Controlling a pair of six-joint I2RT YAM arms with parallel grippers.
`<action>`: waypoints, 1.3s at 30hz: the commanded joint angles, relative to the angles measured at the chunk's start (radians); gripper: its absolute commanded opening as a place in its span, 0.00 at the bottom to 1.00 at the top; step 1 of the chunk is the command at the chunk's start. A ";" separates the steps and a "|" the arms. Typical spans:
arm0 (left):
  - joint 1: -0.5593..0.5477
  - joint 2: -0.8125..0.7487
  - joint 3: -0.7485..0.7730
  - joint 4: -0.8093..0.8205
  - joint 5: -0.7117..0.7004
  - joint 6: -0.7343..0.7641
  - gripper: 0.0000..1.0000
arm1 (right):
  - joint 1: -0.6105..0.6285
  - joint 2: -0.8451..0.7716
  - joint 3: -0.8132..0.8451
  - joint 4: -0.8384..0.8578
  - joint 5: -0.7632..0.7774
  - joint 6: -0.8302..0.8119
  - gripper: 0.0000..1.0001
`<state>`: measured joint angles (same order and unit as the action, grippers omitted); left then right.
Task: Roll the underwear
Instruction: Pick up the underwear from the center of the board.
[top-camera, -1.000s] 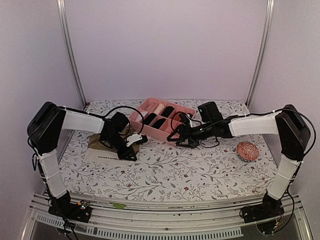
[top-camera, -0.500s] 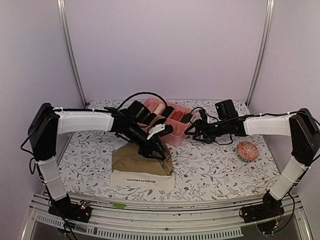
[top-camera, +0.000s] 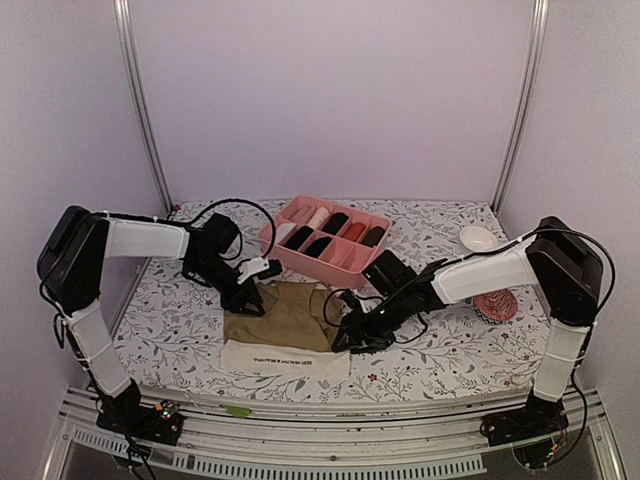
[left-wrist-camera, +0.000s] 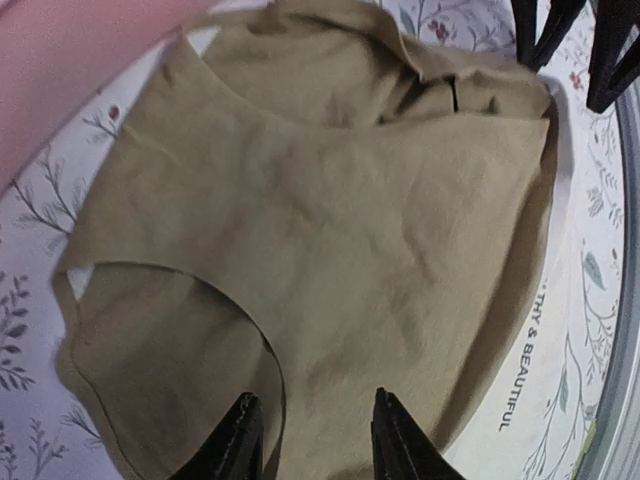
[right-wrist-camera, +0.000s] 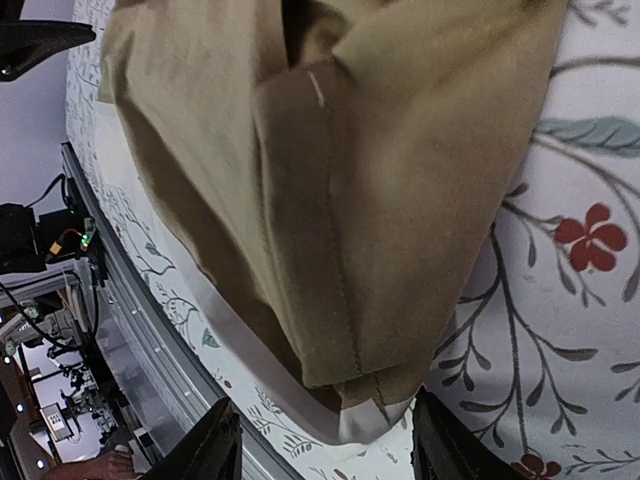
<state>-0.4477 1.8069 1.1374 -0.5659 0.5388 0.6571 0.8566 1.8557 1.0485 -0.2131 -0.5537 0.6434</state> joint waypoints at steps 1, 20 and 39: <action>0.006 -0.056 -0.109 -0.070 -0.075 0.153 0.36 | 0.036 0.058 0.043 -0.097 0.034 -0.033 0.57; 0.086 -0.391 -0.287 -0.133 0.087 0.100 0.38 | -0.177 -0.054 0.001 -0.070 0.049 -0.051 0.00; -0.411 -0.375 -0.484 0.233 -0.092 0.384 0.30 | -0.226 -0.028 -0.001 -0.063 0.023 -0.049 0.00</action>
<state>-0.8028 1.3701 0.6548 -0.4450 0.4931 1.0069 0.6327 1.8366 1.0348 -0.2909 -0.5095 0.5865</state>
